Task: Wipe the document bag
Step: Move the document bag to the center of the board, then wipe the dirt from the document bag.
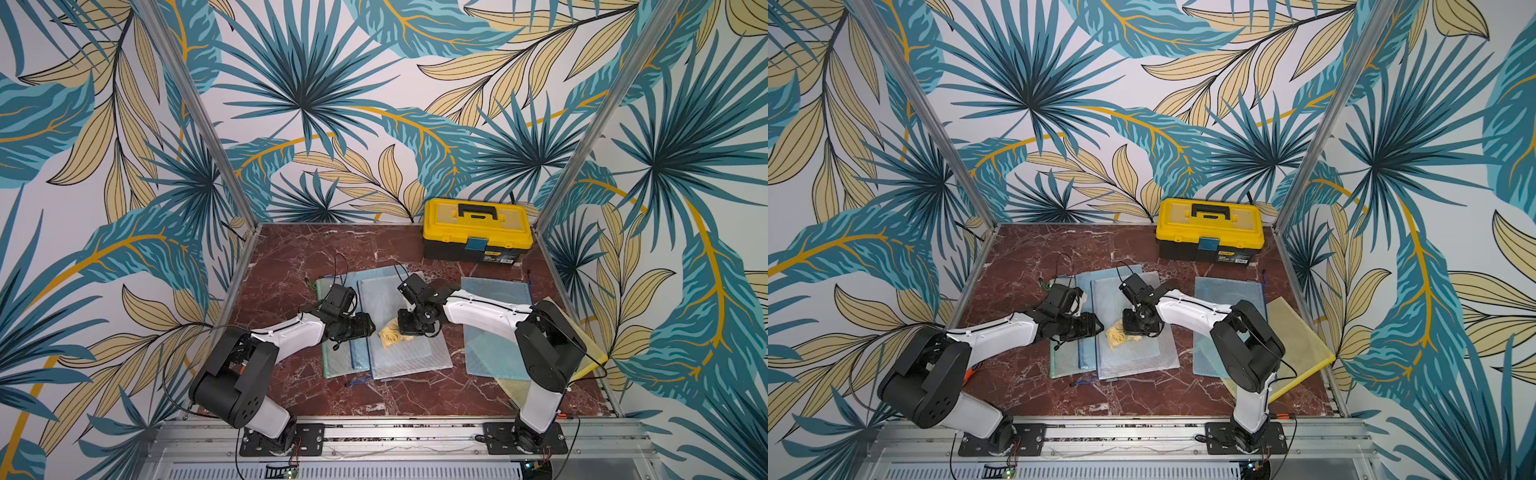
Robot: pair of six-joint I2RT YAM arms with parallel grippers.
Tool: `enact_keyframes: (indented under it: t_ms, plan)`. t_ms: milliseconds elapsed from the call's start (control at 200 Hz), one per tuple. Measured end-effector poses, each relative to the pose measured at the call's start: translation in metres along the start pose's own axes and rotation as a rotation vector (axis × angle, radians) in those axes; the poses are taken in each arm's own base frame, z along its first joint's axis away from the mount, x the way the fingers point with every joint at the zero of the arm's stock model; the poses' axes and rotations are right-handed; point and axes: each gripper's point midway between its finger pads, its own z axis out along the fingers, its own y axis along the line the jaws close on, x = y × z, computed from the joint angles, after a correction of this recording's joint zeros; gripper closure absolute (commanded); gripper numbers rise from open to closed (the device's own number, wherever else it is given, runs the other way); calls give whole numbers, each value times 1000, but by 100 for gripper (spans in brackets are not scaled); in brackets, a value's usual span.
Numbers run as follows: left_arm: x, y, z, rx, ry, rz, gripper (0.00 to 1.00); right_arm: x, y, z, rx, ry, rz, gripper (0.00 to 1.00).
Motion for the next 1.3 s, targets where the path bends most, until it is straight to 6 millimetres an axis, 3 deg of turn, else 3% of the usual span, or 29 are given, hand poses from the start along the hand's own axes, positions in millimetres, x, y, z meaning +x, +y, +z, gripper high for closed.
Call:
enact_keyframes:
  t_ms: [100,481,706,856,1302]
  plan:
    - [2,1,3,-2,10,-1,58,1,-1,2,5,6,1,100]
    - [2,-5,17,13,33,7,77,2,-2,5,6,15,2,100]
    - [0,-20,28,33,41,38,78,5,-2,8,-1,24,2,100]
    - [0,-21,28,35,40,39,77,10,-2,20,-20,47,7,100]
    - [-5,-26,33,40,46,27,81,19,27,28,-245,76,-10,100]
